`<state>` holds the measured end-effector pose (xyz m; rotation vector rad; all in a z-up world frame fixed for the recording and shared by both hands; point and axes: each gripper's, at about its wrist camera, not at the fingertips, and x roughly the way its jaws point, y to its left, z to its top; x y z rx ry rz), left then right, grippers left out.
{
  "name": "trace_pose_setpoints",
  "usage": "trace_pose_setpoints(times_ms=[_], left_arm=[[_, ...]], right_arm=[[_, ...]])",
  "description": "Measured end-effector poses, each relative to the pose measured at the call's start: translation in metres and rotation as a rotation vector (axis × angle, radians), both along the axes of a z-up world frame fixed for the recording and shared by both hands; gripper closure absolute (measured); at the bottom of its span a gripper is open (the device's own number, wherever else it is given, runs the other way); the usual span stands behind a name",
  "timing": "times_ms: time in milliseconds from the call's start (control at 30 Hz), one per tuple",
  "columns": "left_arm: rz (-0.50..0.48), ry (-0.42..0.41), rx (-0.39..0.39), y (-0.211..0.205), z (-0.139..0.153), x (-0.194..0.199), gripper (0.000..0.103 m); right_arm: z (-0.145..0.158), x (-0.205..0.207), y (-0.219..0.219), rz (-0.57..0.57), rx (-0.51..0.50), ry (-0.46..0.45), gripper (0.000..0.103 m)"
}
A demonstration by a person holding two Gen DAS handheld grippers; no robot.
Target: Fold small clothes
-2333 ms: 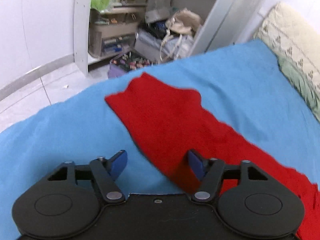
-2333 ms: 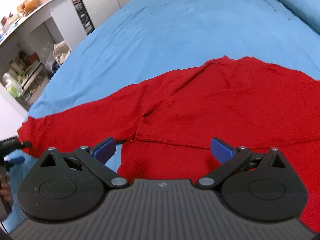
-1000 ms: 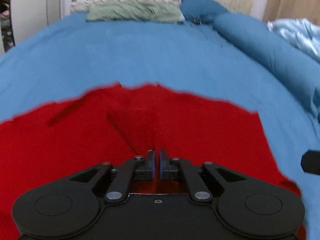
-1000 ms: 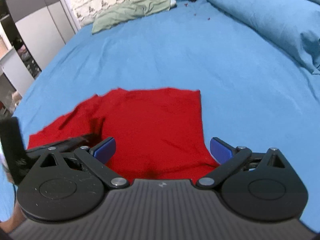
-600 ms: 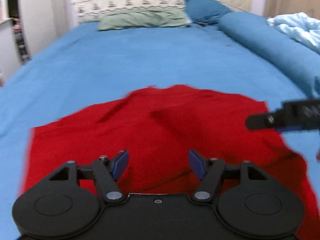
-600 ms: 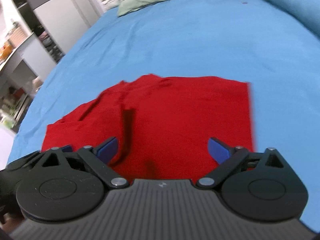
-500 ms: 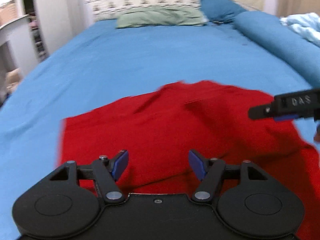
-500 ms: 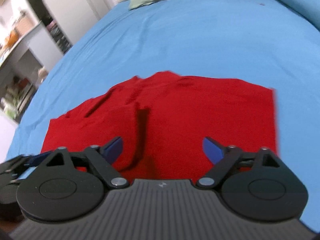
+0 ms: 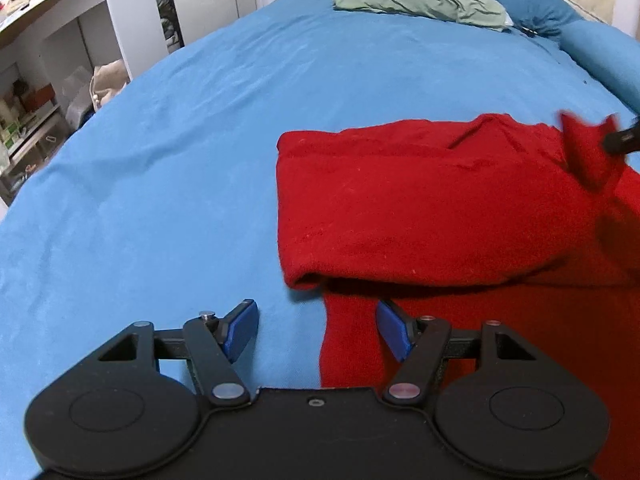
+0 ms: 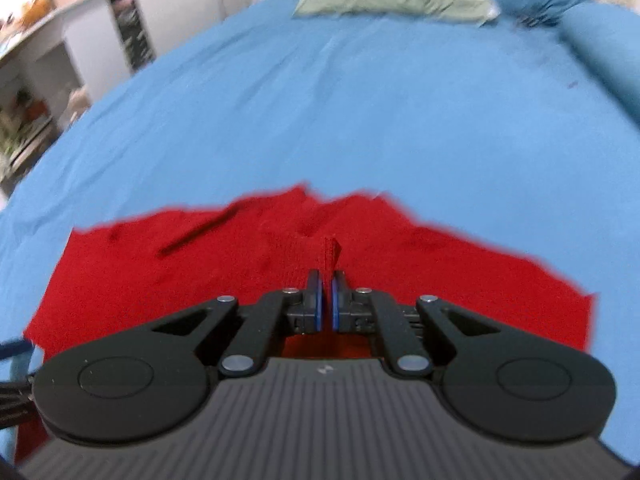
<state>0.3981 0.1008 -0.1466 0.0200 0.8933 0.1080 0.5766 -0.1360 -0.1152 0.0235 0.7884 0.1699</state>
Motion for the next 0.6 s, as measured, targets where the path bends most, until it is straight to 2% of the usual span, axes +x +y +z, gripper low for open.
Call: trace_pose_setpoints(times_ms=[133, 200, 233, 300, 400, 500, 567, 600], left_arm=[[-0.027, -0.023, 0.004, -0.006, 0.002, 0.014, 0.046], [-0.031, -0.027, 0.001, -0.008, 0.000, 0.024, 0.063], [-0.035, -0.022, -0.005, -0.009, -0.001, 0.029, 0.067], [-0.051, -0.014, -0.020, -0.010, -0.003, 0.034, 0.084], [-0.063, -0.011, -0.004, -0.012, -0.003, 0.035, 0.090], [-0.046, 0.005, -0.016, -0.008, -0.002, 0.032, 0.093], [-0.044, 0.013, -0.007, -0.008, 0.000, 0.027, 0.093], [-0.044, 0.017, 0.003, -0.009, 0.002, 0.025, 0.089]], right_arm=[[0.034, -0.020, -0.045, -0.147, 0.042, -0.083, 0.083], [0.042, -0.036, -0.070, -0.233, 0.039, -0.121, 0.083], [0.041, -0.043, -0.081, -0.272, 0.038, -0.125, 0.083], [0.029, -0.053, -0.101, -0.334, 0.060, -0.092, 0.083], [-0.003, -0.062, -0.118, -0.386, 0.086, -0.018, 0.083], [-0.023, -0.071, -0.127, -0.394, 0.093, 0.007, 0.083], [-0.030, -0.076, -0.129, -0.393, 0.099, 0.022, 0.082], [-0.032, -0.080, -0.131, -0.396, 0.092, 0.036, 0.081]])
